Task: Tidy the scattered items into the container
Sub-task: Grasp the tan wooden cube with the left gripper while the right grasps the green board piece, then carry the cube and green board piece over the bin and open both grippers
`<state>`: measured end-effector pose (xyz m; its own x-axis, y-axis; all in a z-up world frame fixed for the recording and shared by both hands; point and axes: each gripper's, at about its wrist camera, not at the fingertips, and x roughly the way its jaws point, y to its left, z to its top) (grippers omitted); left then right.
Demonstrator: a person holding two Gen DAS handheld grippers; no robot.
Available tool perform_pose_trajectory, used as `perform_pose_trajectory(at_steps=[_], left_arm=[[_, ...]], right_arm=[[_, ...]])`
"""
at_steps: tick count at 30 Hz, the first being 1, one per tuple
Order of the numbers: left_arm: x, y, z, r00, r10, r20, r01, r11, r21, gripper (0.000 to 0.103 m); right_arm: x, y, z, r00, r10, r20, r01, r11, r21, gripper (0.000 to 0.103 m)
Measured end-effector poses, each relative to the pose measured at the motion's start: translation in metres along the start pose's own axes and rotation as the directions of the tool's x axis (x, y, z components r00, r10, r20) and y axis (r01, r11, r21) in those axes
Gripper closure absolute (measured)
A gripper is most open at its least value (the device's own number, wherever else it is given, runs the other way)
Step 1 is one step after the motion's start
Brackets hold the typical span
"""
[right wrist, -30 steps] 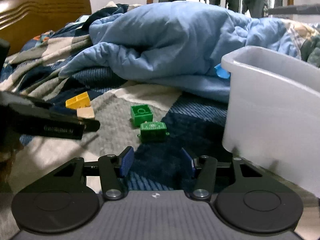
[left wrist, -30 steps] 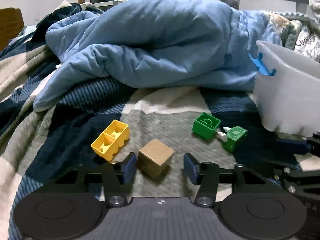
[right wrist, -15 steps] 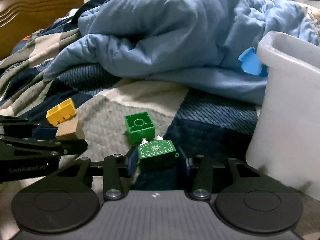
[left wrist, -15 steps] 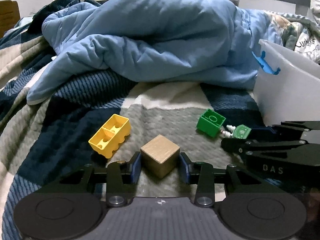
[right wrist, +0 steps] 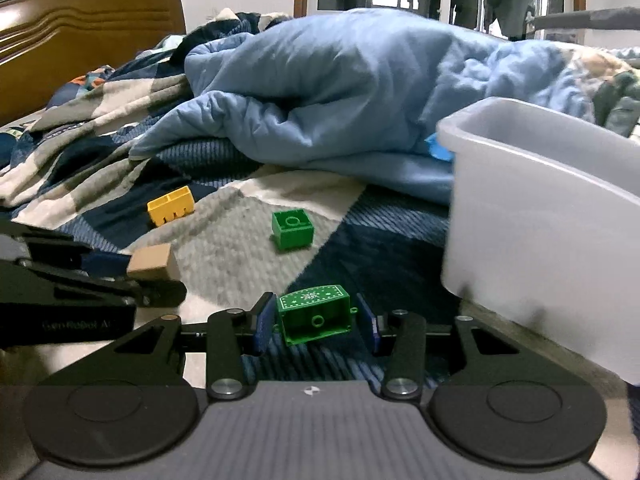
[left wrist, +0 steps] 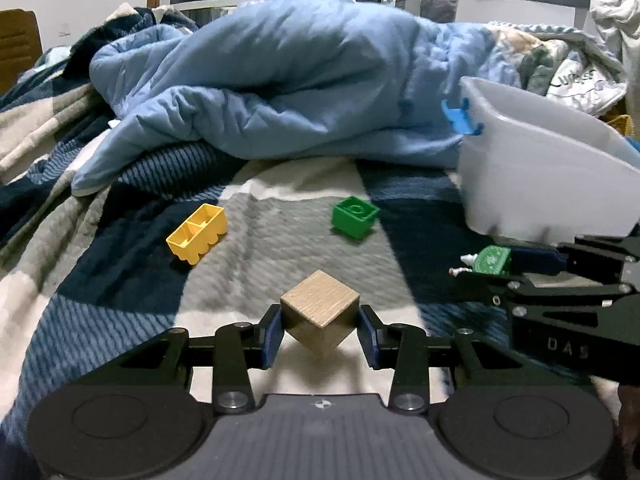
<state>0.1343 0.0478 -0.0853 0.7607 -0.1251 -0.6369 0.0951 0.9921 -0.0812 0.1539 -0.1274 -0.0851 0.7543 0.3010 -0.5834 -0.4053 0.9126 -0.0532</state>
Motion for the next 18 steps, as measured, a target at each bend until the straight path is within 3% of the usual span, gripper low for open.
perform_pose_trajectory(at_steps=[8,18], left_arm=[[-0.023,-0.036,-0.009,0.999,-0.027,0.022,0.027,0.999,-0.021,0.059],[-0.035,-0.07,-0.005,0.997,-0.062,0.046,0.062,0.998,0.02,0.059]], right_arm=[[-0.044,-0.015,-0.014,0.998,-0.052,0.026,0.053,0.998,-0.015,0.056],[-0.08,-0.037,-0.006,0.991,-0.09,0.102,0.09,0.996,0.004,0.056]])
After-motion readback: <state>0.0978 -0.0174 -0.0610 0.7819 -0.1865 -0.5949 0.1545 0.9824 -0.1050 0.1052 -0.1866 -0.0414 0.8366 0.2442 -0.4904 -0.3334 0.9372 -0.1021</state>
